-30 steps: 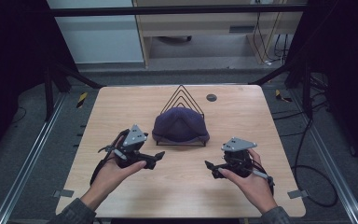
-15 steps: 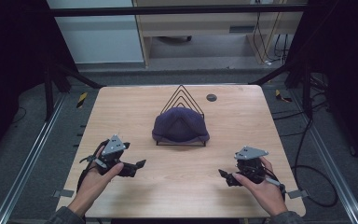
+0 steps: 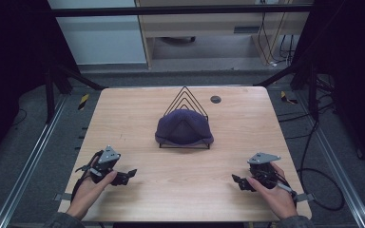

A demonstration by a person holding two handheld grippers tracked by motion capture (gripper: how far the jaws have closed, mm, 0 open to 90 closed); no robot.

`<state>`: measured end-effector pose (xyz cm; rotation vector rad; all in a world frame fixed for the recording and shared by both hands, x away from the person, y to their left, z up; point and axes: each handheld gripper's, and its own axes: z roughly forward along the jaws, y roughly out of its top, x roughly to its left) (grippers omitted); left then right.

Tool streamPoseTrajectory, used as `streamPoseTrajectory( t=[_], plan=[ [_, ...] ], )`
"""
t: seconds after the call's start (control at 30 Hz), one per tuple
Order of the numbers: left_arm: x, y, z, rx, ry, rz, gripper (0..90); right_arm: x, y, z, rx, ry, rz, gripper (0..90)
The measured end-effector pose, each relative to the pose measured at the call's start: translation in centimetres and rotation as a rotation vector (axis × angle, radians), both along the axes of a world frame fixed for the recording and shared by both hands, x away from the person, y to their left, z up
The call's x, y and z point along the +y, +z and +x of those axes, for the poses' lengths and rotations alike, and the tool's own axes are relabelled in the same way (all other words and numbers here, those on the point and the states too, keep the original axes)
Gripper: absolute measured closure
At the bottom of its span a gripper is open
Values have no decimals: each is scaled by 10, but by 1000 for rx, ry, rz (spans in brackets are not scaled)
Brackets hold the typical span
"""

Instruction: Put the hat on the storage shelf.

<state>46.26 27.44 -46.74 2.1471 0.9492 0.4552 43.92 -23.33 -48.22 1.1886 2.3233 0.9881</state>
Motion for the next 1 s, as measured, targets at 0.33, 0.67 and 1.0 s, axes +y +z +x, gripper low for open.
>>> streamPoseTrajectory(
  t=[0.33, 0.67, 1.0],
  plan=[
    [13, -10, 18, 20, 63, -13, 82, -6, -9, 6, 12, -34, 18, 136],
    [23, -27, 40, 75, 129, -5, 82, -18, -16, 22, 22, -108, 57, 136],
    [28, -34, 46, 89, 142, 11, 63, -21, -20, 35, 41, -159, 74, 125]
  ],
)
